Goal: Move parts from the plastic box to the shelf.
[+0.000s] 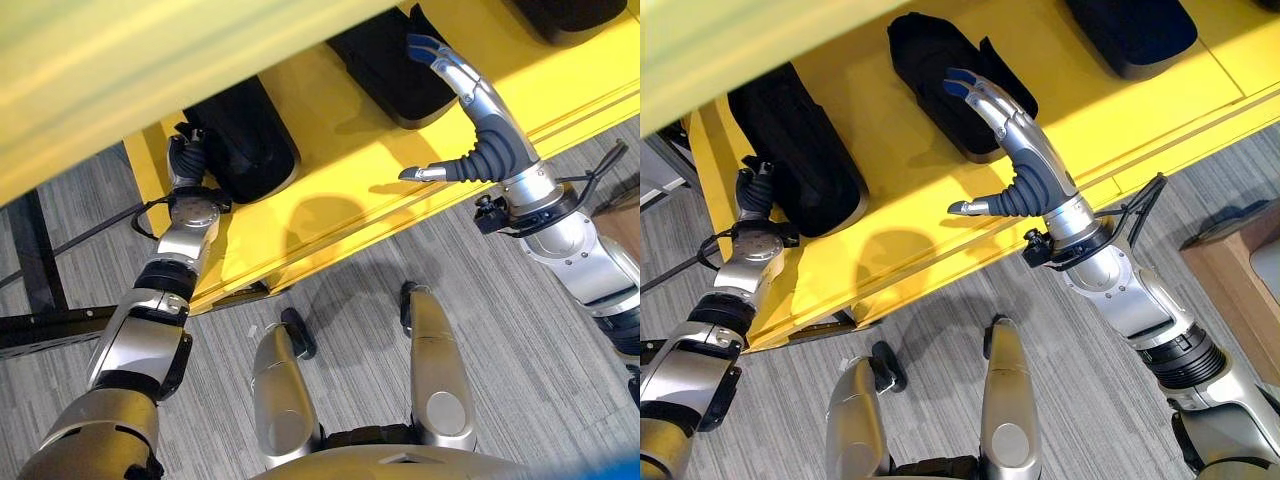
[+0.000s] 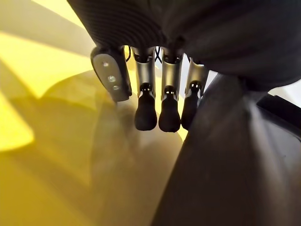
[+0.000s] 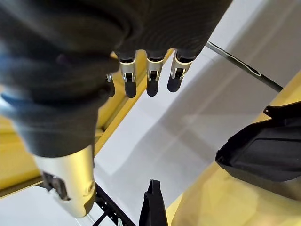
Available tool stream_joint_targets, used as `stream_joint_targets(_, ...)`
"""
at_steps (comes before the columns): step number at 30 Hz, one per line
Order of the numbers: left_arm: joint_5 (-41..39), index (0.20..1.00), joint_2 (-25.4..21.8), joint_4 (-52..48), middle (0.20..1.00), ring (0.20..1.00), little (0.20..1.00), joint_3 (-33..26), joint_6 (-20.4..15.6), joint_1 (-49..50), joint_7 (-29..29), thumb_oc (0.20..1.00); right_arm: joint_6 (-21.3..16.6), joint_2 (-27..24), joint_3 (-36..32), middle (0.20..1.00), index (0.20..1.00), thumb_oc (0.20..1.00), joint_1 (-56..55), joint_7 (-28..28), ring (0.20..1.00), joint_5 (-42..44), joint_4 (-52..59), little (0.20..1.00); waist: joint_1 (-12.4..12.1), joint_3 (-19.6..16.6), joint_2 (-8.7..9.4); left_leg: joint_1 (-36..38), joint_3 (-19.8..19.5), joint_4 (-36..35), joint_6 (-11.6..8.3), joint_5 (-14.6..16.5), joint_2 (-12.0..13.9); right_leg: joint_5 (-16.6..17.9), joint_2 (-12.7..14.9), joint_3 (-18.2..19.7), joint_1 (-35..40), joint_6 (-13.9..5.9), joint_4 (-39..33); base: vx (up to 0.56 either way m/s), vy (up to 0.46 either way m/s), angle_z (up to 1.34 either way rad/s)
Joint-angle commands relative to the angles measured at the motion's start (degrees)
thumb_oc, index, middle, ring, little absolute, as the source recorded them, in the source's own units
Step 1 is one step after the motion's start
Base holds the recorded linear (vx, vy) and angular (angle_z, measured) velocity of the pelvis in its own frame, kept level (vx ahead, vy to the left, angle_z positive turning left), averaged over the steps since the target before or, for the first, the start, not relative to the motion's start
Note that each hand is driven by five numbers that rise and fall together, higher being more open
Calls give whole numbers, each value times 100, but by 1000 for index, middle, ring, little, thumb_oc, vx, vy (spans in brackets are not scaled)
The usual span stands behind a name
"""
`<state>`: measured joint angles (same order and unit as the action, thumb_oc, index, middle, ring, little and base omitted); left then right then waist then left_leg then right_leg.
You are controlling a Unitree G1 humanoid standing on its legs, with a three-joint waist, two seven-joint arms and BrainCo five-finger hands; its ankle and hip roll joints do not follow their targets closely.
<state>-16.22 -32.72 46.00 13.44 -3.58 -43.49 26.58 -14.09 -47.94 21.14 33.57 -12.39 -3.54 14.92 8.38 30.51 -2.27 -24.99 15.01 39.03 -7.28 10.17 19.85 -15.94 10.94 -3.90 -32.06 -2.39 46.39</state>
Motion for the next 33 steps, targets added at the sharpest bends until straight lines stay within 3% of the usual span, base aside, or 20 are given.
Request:
stream_joint_targets(1, -93, 200, 534, 431, 200, 200, 200, 380, 383, 941, -297, 200, -175, 247, -114, 1000, 1000, 1000, -3, -121, 1000, 87, 439, 1000, 74, -72, 337, -275, 411, 596, 568, 13, -359, 200, -111, -636, 258, 214, -388, 0, 0, 0)
stream_joint_targets(6, -16, 200, 558, 441, 200, 200, 200, 414, 406, 958, -337, 200, -139, 244, -112, 1000, 1000, 1000, -9, -146, 1000, 66, 438, 1000, 64, -72, 350, -286, 378, 648, 604, 75, -392, 165, -141, -622, 262, 228, -320, 0, 0, 0)
stream_joint_targets(7, -34, 426, 567, 448, 426, 426, 426, 420, 430, 973, -314, 426, -153, 236, -115, 1000, 1000, 1000, -17, -147, 1000, 70, 423, 1000, 62, -72, 353, -276, 374, 650, 611, 82, -396, 157, -142, -625, 268, 229, -303, 0, 0, 0)
stream_joint_targets(8, -21, 837, 580, 444, 837, 837, 837, 414, 442, 980, -314, 837, -158, 237, -117, 1000, 1000, 1000, -30, -146, 1000, 51, 422, 1000, 64, -72, 357, -266, 371, 657, 617, 90, -400, 149, -146, -623, 280, 230, -296, 32, -1, 0)
stream_joint_targets(9, -18, 1000, 577, 446, 1000, 1000, 1000, 416, 456, 983, -375, 1000, -143, 223, -115, 1000, 1000, 1000, -40, -149, 1000, 41, 436, 1000, 65, -72, 361, -263, 369, 668, 621, 100, -400, 142, -147, -622, 290, 231, -292, 0, 0, 0)
stream_joint_targets(33, -388, 1000, 688, 498, 1000, 1000, 1000, 262, 587, 1053, -11, 1000, -69, 315, -58, 1000, 1000, 1000, -103, -138, 1000, -132, 426, 1000, 23, -72, 359, -228, 317, 720, 705, 248, -481, 91, -127, -610, 336, 236, -188, 2, 1, 1)
